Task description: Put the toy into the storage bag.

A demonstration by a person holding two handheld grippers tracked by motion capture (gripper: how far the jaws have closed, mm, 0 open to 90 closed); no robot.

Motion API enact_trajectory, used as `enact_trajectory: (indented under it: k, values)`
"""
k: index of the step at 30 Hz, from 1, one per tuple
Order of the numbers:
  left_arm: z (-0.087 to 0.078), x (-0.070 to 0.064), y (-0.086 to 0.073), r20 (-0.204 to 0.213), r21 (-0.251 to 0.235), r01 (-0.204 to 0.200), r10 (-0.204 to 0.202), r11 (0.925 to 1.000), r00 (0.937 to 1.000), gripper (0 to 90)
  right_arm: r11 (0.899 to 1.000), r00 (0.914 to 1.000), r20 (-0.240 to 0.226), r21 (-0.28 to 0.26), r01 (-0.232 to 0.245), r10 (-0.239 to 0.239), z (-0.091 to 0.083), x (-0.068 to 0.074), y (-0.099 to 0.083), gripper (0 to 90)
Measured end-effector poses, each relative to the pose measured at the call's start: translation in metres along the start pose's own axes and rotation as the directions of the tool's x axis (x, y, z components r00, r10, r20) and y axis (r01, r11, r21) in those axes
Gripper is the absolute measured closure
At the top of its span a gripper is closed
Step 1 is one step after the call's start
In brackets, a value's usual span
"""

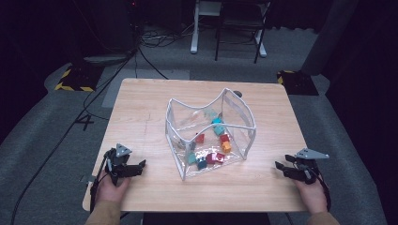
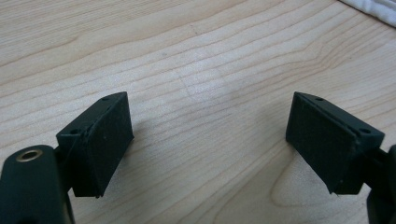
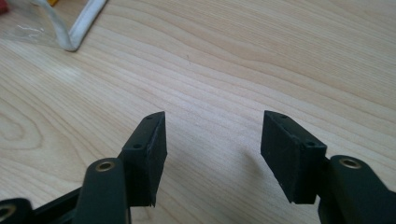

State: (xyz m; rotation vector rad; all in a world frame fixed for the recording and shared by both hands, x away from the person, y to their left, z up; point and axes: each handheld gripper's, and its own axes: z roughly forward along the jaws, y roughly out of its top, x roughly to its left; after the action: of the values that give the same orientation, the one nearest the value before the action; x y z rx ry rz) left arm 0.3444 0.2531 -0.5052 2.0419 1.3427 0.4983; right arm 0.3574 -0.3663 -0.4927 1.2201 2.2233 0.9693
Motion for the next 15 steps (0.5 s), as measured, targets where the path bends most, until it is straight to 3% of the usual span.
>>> enact_trajectory:
  k: [8,11,13,15]
  values:
    - [0.0000,0.0000,0.0000,0.000,0.000,-0.001,0.001,1.0000,1.0000,15.0,1.000,0.9997,0.023,-0.028,-0.005,0.006,0.0054,0.0044,-0.0082,36.2]
    - [0.0000,0.0000,0.0000,0.000,0.000,-0.001,0.001,1.0000,1.0000,15.0,1.000,0.9996,-0.006,-0.012,-0.027,0.027,0.0070,0.0010,-0.0077,27.2]
    - [-0.0001,0.0001,0.0000,0.000,0.001,-0.001,0.001,1.0000,1.0000,15.0,1.000,0.9995,-0.030,0.001,-0.003,0.003,0.0089,0.0001,-0.0068,17.8]
    - [0.0000,0.0000,0.0000,0.001,0.001,-0.001,0.001,1.0000,1.0000,15.0,1.000,0.9995,-0.031,0.012,-0.003,0.003,0.0101,-0.0001,-0.0061,13.8]
